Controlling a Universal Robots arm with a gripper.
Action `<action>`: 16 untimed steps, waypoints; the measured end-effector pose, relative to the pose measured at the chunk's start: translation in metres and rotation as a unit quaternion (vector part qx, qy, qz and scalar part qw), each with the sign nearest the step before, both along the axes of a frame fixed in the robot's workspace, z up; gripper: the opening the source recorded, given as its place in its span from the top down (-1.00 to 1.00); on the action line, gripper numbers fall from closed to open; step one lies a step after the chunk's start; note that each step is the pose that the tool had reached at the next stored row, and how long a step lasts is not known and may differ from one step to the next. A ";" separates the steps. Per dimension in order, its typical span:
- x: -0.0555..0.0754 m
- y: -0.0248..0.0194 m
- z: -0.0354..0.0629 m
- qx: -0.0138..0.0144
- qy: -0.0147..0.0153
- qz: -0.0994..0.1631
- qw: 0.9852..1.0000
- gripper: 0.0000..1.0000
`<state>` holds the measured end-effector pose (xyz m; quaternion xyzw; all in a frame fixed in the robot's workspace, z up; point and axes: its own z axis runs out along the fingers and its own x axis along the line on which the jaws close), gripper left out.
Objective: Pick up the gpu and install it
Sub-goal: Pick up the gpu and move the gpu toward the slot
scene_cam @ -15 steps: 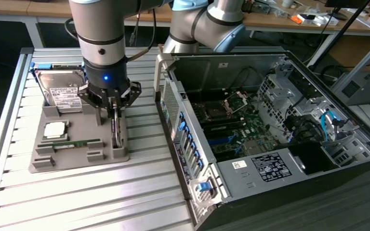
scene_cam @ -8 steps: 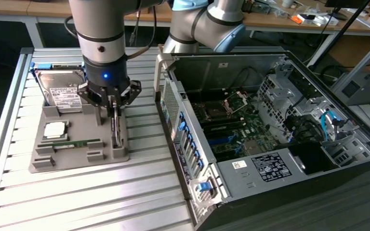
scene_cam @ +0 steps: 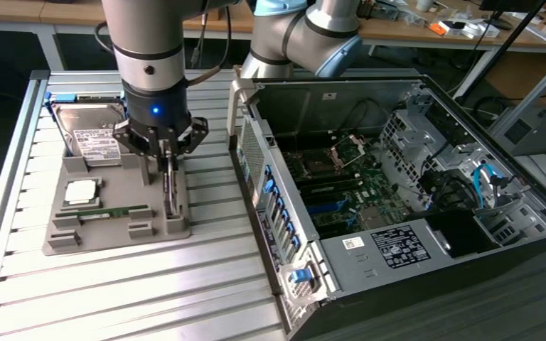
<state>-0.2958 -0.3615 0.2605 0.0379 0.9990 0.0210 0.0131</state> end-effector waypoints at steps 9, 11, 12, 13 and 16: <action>0.000 0.0000 0.0032 0.000 0.000 0.000 1.000 0.47; 0.000 0.0000 0.0038 0.000 0.000 0.000 1.000 0.47; 0.000 0.0000 0.0043 0.000 0.000 0.000 1.000 0.47; 0.000 0.0000 0.0049 0.000 0.000 0.000 1.000 0.47; 0.000 0.0000 0.0066 0.000 0.000 0.000 1.000 0.47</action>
